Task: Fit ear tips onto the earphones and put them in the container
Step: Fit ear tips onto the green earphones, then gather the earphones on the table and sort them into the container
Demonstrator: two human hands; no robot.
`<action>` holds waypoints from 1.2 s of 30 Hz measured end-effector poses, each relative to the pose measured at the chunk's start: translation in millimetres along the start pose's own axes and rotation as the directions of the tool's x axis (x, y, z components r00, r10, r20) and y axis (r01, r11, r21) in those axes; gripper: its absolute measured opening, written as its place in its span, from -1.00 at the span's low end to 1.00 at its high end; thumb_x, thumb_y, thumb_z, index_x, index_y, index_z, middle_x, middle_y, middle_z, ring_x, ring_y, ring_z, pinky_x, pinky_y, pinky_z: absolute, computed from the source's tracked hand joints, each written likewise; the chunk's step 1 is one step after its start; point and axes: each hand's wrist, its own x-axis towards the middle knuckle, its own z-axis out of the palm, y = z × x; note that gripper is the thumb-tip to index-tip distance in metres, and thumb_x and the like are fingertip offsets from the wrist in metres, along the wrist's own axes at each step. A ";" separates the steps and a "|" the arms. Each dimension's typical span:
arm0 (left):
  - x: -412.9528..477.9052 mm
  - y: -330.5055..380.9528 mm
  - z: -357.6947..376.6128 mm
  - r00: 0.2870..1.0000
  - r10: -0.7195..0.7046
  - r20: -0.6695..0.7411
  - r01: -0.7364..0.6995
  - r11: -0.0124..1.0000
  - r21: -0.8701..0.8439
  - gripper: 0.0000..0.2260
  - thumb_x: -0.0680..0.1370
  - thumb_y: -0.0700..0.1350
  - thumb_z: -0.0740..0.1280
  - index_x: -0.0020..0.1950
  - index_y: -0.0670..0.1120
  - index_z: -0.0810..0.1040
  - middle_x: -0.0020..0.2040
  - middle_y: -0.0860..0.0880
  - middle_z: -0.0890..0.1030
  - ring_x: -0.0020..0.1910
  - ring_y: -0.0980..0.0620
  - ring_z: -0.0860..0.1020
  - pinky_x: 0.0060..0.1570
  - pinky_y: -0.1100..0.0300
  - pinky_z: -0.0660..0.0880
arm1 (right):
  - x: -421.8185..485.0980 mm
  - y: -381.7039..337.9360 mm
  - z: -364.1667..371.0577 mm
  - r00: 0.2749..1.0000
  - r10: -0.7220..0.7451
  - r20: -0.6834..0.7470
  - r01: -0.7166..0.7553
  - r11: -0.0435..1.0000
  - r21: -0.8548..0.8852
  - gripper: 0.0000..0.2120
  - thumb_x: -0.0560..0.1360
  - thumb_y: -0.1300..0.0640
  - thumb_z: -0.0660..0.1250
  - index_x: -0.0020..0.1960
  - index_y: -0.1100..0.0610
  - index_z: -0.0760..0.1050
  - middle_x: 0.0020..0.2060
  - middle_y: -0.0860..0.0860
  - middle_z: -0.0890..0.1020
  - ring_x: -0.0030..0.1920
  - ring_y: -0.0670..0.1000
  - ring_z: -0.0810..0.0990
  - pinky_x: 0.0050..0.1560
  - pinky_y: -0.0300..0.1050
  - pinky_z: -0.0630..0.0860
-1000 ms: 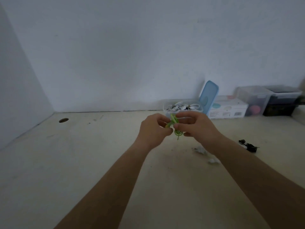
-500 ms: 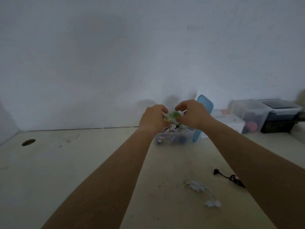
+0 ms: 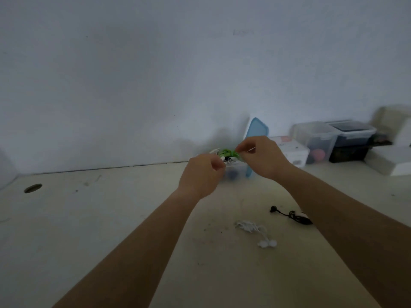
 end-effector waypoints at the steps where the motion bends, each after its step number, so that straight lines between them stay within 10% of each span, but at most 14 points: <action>1: -8.0 4.3 3.3 0.999 0.012 0.036 -0.012 1.000 -0.003 -0.92 0.50 -0.14 0.39 -0.12 -0.01 0.69 -0.09 0.00 0.68 -0.11 0.01 0.60 0.00 0.09 0.54 | -7.4 3.1 -4.6 1.000 0.005 0.013 -0.005 1.000 -0.005 -0.81 0.52 0.24 0.32 0.01 0.07 0.68 -0.09 -0.08 0.68 -0.08 -0.13 0.59 -0.09 -0.40 0.38; 16: -91.1 35.9 44.8 0.918 0.001 0.397 -0.055 0.990 0.126 -0.76 0.49 -0.13 0.39 0.13 0.07 0.64 0.17 0.04 0.60 0.12 0.07 0.54 0.18 0.19 0.46 | -125.0 64.0 -60.6 0.875 0.315 0.368 -0.088 0.851 -0.518 -0.70 0.52 0.10 0.32 0.25 0.01 0.53 0.16 0.02 0.56 0.11 0.05 0.53 0.06 -0.16 0.44; 24: -102.0 26.5 36.9 0.979 -0.071 0.193 0.071 0.997 0.009 -0.77 0.52 -0.15 0.39 0.13 0.11 0.62 0.11 0.12 0.59 -0.01 0.16 0.55 0.03 0.33 0.44 | -126.3 51.4 -53.2 0.956 0.220 0.192 -0.216 0.975 -0.041 -0.81 0.47 0.17 0.46 0.07 0.06 0.62 -0.04 -0.02 0.67 -0.09 -0.01 0.65 -0.10 -0.21 0.53; 30: -113.0 18.5 18.6 0.989 -0.145 0.041 0.149 0.977 -0.154 -0.76 0.52 -0.23 0.35 0.07 0.07 0.63 0.04 0.09 0.64 -0.10 0.22 0.58 -0.14 0.48 0.37 | -120.9 7.6 -52.8 0.948 0.216 0.234 -0.299 0.856 0.421 -0.86 0.52 0.24 0.42 0.05 0.08 0.63 -0.07 0.03 0.71 -0.10 -0.02 0.66 -0.17 -0.22 0.53; 36: -139.5 24.9 -15.1 0.942 -0.199 0.269 0.327 0.722 -0.610 -0.54 0.52 -0.25 0.42 0.38 -0.03 0.41 0.26 -0.04 0.57 0.15 -0.04 0.58 0.12 0.08 0.54 | -120.8 -45.0 -43.9 0.928 0.145 0.342 -0.326 0.762 0.559 -0.85 0.53 0.24 0.39 0.06 0.08 0.64 -0.05 0.07 0.73 -0.10 -0.01 0.66 -0.12 -0.15 0.52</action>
